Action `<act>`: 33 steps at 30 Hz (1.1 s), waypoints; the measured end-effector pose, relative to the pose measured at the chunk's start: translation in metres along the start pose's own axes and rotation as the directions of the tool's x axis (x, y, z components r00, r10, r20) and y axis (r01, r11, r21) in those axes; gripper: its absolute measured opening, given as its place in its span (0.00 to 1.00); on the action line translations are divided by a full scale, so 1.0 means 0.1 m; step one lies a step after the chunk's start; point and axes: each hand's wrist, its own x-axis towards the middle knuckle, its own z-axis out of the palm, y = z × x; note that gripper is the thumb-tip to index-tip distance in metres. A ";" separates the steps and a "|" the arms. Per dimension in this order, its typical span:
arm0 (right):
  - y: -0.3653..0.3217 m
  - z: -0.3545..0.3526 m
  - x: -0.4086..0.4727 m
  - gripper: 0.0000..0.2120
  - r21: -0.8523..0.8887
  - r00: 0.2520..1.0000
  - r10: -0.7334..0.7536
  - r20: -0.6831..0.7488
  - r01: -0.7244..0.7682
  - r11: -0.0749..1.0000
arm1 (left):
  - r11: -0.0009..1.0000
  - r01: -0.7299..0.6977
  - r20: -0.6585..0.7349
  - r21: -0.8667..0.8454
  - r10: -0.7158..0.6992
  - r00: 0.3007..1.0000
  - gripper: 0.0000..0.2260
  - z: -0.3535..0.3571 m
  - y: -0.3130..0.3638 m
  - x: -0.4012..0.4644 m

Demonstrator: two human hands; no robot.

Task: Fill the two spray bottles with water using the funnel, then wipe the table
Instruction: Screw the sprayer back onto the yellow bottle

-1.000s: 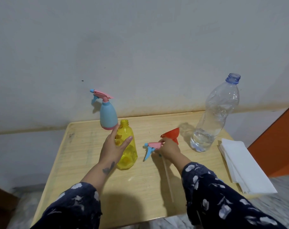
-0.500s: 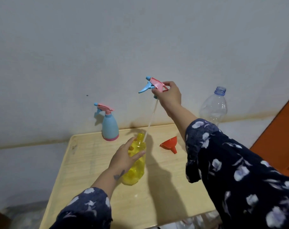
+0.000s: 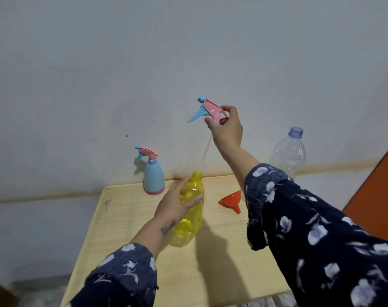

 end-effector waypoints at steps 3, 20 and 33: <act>0.11 0.06 -0.17 0.21 0.024 0.999 0.023 0.045 -0.024 0.999 | 1.000 -0.005 -0.019 0.002 0.005 1.000 0.34 -0.04 0.13 0.08; 0.18 -0.15 -0.21 0.25 0.064 0.848 0.087 0.522 -0.140 0.988 | 0.999 -0.043 -0.005 0.010 0.043 0.999 0.33 -0.31 0.56 0.25; 0.19 -0.12 -0.23 0.22 0.024 0.796 0.067 0.602 -0.102 0.994 | 0.998 -0.028 0.015 -0.051 0.029 0.999 0.32 -0.27 0.45 0.16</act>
